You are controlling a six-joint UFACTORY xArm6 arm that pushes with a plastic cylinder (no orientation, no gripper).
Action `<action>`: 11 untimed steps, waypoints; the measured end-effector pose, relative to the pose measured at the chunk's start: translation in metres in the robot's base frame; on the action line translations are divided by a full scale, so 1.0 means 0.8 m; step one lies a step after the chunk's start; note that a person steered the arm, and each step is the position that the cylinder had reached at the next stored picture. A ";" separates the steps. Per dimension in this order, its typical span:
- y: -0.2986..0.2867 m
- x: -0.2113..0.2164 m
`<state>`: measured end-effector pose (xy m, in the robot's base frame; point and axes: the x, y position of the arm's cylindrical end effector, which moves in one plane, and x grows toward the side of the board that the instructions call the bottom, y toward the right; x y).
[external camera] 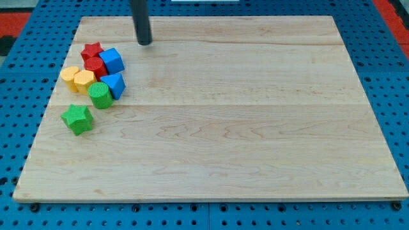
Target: Point your arm to green star
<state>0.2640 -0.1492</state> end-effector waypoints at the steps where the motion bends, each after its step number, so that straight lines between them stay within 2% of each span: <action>1: -0.094 -0.001; 2: -0.193 -0.001; 3: -0.193 0.012; 4: -0.192 0.059; 5: -0.192 0.079; 6: -0.192 0.079; 9: -0.192 0.204; 10: -0.147 0.225; 11: -0.126 0.213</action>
